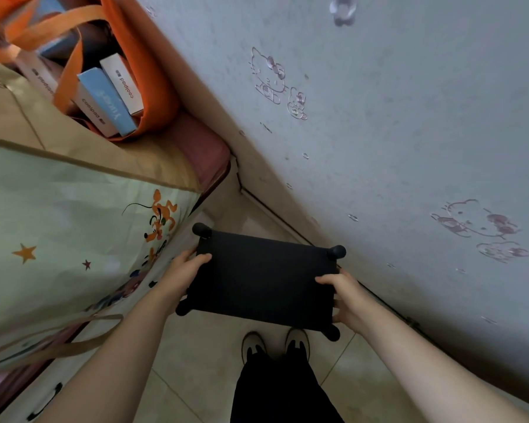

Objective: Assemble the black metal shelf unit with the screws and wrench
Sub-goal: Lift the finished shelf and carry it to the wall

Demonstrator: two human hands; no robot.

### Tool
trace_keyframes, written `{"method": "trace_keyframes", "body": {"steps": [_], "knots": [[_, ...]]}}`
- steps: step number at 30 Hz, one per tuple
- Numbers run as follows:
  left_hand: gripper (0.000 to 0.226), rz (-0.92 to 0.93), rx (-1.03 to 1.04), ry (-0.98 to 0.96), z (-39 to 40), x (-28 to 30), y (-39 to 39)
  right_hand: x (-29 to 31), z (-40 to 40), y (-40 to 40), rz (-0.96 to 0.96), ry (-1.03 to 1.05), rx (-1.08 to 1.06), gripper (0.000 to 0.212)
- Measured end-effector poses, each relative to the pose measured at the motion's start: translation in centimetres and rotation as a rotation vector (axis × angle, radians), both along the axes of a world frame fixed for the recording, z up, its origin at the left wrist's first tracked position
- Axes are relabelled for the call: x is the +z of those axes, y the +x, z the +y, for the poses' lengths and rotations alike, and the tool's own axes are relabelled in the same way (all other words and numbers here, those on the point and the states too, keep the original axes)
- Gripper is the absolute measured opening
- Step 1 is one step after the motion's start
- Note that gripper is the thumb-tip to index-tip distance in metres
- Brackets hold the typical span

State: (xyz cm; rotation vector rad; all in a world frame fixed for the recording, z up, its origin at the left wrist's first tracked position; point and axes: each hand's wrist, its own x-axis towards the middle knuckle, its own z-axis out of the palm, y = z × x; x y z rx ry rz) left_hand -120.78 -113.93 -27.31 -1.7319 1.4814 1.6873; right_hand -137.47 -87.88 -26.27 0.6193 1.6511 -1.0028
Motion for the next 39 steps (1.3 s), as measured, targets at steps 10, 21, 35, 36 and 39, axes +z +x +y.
{"method": "trace_keyframes", "body": {"steps": [10, 21, 35, 36, 39], "knots": [[0.064, 0.01, -0.045, -0.091, -1.2, -0.5, -3.6, 1.0, -1.3, -1.7, -0.006, 0.044, -0.069, 0.038], [0.063, 0.114, -0.228, -0.13, -6.1, -0.3, -9.9, 1.2, -4.1, -1.3, 0.04, 0.095, -0.285, 0.033], [0.059, 0.154, -0.27, -0.2, -9.1, -0.2, -16.8, 0.3, -7.4, -1.9, 0.086, 0.069, -0.354, 0.03], [0.06, 0.148, -0.319, -0.232, -8.8, -0.1, -16.8, 0.4, -7.4, -2.0, 0.091, 0.073, -0.349, 0.031], [0.061, 0.146, -0.39, -0.42, -6.8, 1.0, -15.9, 0.5, -7.2, -2.1, 0.095, 0.07, -0.326, 0.036]]}}
